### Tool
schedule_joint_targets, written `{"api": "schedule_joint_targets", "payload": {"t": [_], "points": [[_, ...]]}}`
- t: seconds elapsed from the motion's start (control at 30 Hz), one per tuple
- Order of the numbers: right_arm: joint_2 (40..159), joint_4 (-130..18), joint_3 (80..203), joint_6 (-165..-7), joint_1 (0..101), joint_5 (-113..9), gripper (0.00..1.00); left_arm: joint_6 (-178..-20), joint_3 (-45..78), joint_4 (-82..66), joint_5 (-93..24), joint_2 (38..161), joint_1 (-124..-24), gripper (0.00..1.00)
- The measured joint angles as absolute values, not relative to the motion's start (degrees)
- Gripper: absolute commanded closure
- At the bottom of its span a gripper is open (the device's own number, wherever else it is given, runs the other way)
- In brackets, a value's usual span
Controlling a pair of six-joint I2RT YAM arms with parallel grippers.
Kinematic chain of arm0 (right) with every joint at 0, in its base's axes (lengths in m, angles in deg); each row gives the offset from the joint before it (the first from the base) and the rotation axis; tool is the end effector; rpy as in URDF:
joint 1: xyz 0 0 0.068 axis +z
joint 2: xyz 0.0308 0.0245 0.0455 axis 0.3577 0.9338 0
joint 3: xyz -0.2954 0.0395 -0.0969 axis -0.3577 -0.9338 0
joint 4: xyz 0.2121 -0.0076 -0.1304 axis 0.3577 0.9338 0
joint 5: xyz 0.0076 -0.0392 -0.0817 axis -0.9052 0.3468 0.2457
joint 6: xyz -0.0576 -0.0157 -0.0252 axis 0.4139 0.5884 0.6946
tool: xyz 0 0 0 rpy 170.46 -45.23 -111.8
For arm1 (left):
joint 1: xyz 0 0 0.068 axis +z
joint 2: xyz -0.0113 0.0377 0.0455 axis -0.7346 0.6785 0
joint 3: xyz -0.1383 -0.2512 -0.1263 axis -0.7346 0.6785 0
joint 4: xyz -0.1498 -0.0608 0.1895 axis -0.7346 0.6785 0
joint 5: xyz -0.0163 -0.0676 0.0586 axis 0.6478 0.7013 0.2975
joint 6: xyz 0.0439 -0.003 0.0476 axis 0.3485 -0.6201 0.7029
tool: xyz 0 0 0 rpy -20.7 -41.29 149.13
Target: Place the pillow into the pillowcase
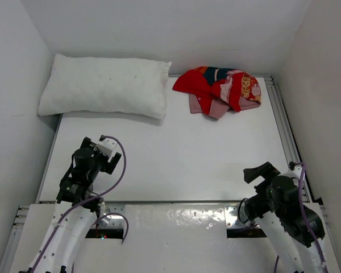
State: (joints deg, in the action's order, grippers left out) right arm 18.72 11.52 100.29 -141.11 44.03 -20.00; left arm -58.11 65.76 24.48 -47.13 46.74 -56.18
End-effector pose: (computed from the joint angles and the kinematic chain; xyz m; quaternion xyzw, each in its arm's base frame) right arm -0.0175 -0.0300 0.2268 0.3787 0.7827 0.1717 0.4630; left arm 0.0762 -0.0080 0.2307 0.2624 0.8233 0.1217 0.4883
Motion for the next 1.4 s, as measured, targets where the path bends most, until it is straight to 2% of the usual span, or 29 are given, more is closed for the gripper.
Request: {"api": "schedule_joint_targets", "payload": {"t": [0.17,0.27,0.3,0.33,0.4,0.47,0.5,0.53,0.57,0.6,0.73,0.93,1.03,1.07,1.27,1.33,1.4], "points": [[18.7,11.1,100.3,-138.2,44.0,-21.9,0.01,-55.9,57.6,30.5,-47.2,51.4,-57.3,0.0],[19.0,9.2,100.4,-135.7,44.0,-24.7,0.01,-51.5,46.4,35.5,-45.4,56.3,-58.4,0.0],[19.4,7.8,100.7,-134.9,44.0,-25.6,0.01,-49.8,42.2,36.5,-44.4,57.9,-58.8,0.03],[20.1,5.9,101.0,-133.2,44.0,-27.1,0.35,-48.3,38.2,36.8,-43.3,59.2,-59.0,0.23],[21.7,1.0,101.3,-129.0,44.2,-31.3,1.0,-45.0,33.1,36.8,-40.0,61.3,-59.3,0.35],[26.6,-3.8,102.5,-125.3,44.6,-35.8,1.0,-41.5,30.5,37.3,-35.3,62.1,-59.4,0.38],[30.7,-5.6,103.9,-123.4,44.8,-36.7,0.94,-40.1,30.0,37.6,-32.5,62.7,-59.6,0.36],[34.6,-7.1,105.1,-121.7,44.8,-37.2,0.64,-38.9,29.9,37.8,-30.0,63.6,-59.8,0.18],[39.2,-8.3,106.8,-120.3,44.9,-37.1,0.27,-37.9,29.9,38.2,-28.2,65.0,-60.0,0.08],[44.2,-9.2,108.9,-118.4,45.1,-36.7,0.02,-37.4,29.9,38.2,-26.9,66.7,-60.3,0.0],[63.7,-14.3,116.5,-112.6,45.0,-31.3,0.01,-36.9,29.6,35.4,-27.8,76.5,-62.3,0.0],[92.3,-22.4,131.8,-107.7,39.4,-31.0,0.02,-33.6,26.5,25.0,-38.6,95.0,-67.1,0.0],[107.5,-26.7,142.6,-108.1,35.2,-32.9,0.18,-30.1,25.5,16.2,-42.9,103.8,-67.8,0.0],[111.7,-27.8,145.6,-108.7,34.2,-33.3,0.26,-29.1,25.3,12.8,-43.6,106.8,-67.7,0.0],[136.3,-34.8,159.7,-113.7,31.1,-37.0,0.27,-28.5,23.4,-5.3,-43.6,125.3,-64.4,0.0],[143.2,-36.6,162.7,-115.6,31.0,-37.9,0.31,-28.8,22.9,-10.7,-44.0,130.6,-63.5,0.0],[148.5,-37.3,164.5,-116.8,31.0,-38.8,0.46,-28.8,22.9,-15.9,-44.9,134.5,-63.0,0.01]]}}
